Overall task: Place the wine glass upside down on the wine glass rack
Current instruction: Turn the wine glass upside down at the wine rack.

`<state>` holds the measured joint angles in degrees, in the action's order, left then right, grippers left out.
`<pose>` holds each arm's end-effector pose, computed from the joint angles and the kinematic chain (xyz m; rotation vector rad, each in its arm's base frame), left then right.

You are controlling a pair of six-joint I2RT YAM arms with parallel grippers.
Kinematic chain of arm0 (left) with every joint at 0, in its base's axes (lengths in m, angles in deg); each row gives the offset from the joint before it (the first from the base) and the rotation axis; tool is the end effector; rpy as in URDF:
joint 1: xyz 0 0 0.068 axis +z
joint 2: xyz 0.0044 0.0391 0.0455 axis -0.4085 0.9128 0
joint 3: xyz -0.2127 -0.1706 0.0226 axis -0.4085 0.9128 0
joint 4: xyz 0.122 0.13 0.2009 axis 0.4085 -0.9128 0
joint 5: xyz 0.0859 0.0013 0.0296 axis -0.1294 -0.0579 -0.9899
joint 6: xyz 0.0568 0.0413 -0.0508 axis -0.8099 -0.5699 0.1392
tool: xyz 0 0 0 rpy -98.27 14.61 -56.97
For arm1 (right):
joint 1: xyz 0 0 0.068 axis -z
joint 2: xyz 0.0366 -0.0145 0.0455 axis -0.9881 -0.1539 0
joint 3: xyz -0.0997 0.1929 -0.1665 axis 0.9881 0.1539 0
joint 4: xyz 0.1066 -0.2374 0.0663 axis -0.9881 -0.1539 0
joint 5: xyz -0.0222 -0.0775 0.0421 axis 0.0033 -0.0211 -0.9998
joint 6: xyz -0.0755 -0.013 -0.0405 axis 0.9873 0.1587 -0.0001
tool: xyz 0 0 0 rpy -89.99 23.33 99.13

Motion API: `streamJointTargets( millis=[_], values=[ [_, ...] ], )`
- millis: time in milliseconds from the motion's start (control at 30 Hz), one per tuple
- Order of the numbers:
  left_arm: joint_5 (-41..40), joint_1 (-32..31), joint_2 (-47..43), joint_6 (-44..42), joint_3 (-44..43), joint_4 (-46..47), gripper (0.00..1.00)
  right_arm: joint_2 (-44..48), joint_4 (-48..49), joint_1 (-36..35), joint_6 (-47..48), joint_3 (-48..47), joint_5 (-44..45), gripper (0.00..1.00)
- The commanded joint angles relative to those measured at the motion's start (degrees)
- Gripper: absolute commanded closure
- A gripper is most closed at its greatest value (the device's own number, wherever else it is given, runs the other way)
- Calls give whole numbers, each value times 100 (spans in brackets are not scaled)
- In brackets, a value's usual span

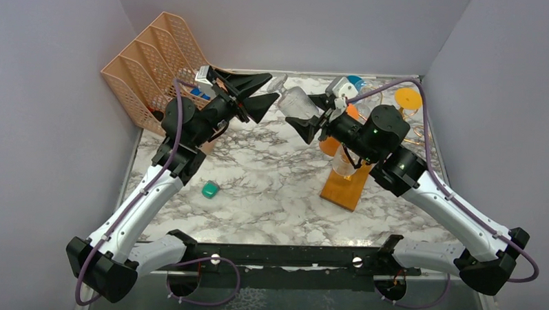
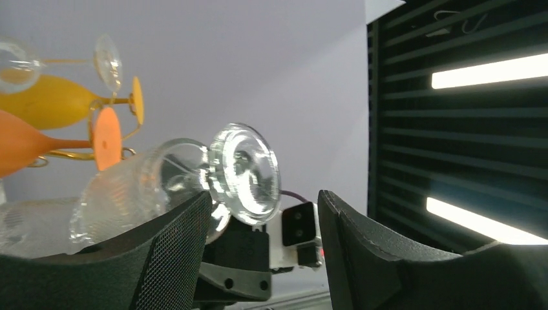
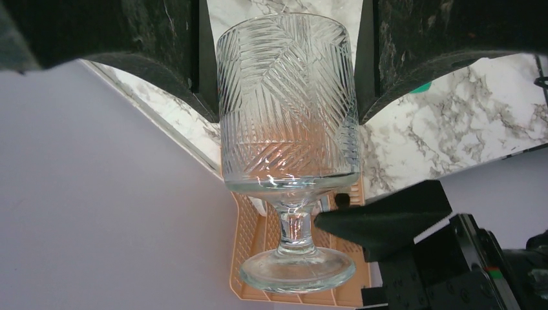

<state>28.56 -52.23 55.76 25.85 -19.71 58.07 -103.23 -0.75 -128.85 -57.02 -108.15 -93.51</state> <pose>0.2396 -0.1544 0.4451 -0.7473 1.5287 -2.0456 0.1976 0.2247 0.4538 -0.7822 1.2832 0.5683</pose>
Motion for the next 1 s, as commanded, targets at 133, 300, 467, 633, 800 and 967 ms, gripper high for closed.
streamJointTargets(
  millis=[133,300,467,633,800,967],
  values=[
    [357,26,25,853,114,1196,54,200,375,-44,299,141,-383,78],
    [495,21,86,1035,230,1228,66,243,384,-45,408,198,-557,78],
    [219,26,66,1523,532,1629,74,333,426,-44,644,342,-622,78],
    [166,34,229,1656,629,2100,100,409,422,-41,807,508,-765,71],
    [-31,32,286,1617,629,2495,100,469,340,-46,788,524,-814,57],
    [-1,48,332,1479,647,2705,100,458,112,-46,553,347,-741,35]
  ],
)
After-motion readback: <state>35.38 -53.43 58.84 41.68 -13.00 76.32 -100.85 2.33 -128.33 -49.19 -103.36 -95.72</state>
